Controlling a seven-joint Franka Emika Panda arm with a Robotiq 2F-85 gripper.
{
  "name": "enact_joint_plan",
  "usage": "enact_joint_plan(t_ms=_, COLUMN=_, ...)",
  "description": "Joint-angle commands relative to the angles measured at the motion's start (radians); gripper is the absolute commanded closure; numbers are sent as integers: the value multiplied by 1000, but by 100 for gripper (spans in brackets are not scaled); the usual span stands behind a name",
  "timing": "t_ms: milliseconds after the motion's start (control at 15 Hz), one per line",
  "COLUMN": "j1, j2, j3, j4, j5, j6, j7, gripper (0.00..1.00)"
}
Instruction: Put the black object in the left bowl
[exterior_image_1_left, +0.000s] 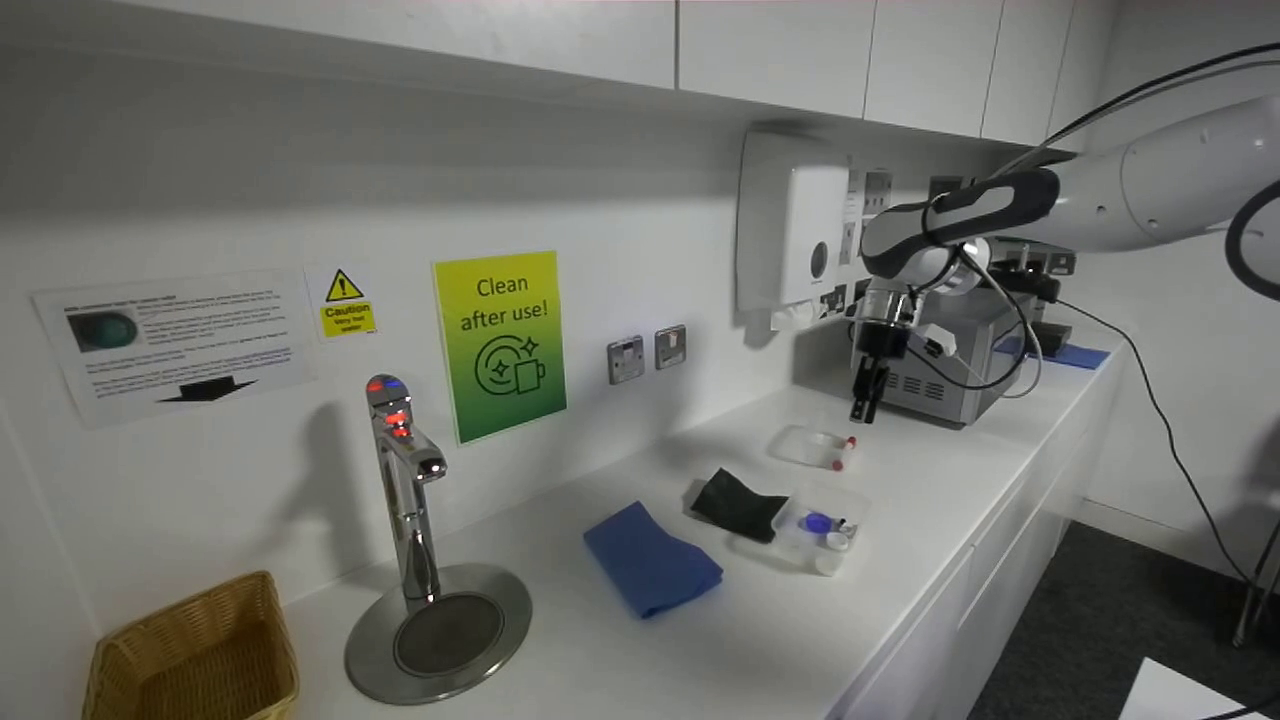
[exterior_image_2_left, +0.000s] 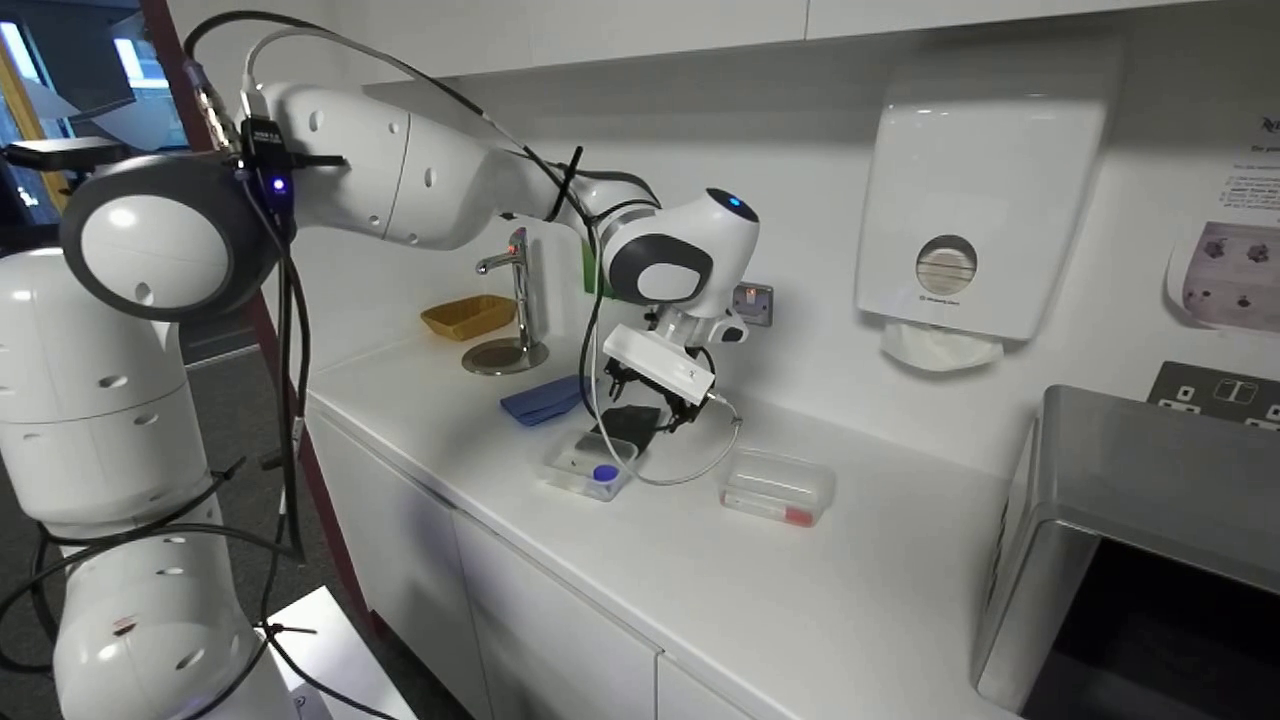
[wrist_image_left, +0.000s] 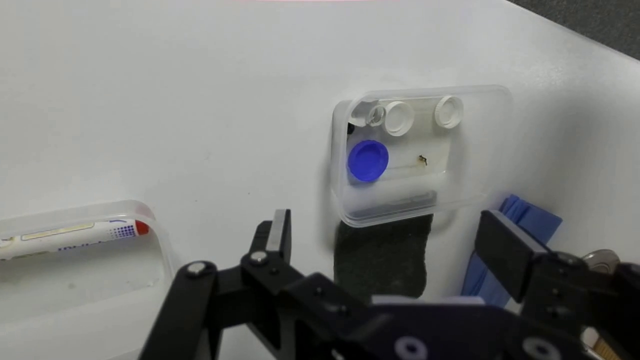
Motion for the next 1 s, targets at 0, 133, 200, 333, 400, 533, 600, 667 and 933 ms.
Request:
enact_joint_plan(t_ms=0, j1=-30, j2=89, j3=32, j4=81, j5=10, j6=-10, j7=66, gripper=0)
enact_joint_plan(t_ms=133, j1=-34, j2=149, j3=41, j4=127, j5=8, j6=-10, j7=112, gripper=0)
enact_joint_plan(t_ms=200, j1=-37, j2=180, j3=47, j4=155, j5=3, j6=-9, j7=139, gripper=0)
enact_joint_plan(t_ms=333, j1=-48, j2=235, j3=60, j4=211, j5=-3, j6=-14, j7=179, gripper=0)
enact_joint_plan(t_ms=400, j1=-54, j2=255, j3=68, j4=235, j5=-7, j6=-13, j7=194, gripper=0)
enact_joint_plan(t_ms=533, j1=-64, j2=282, j3=85, j4=281, j5=-20, j6=-8, j7=202, gripper=0)
enact_joint_plan(t_ms=600, j1=-68, j2=296, j3=94, j4=308, j5=-26, j6=-11, j7=189, gripper=0)
enact_joint_plan(t_ms=667, j1=-74, j2=310, j3=106, j4=337, j5=-27, j6=-21, j7=173, gripper=0)
enact_joint_plan(t_ms=933, j1=-89, j2=361, j3=155, j4=438, j5=-19, j6=-51, j7=126, gripper=0)
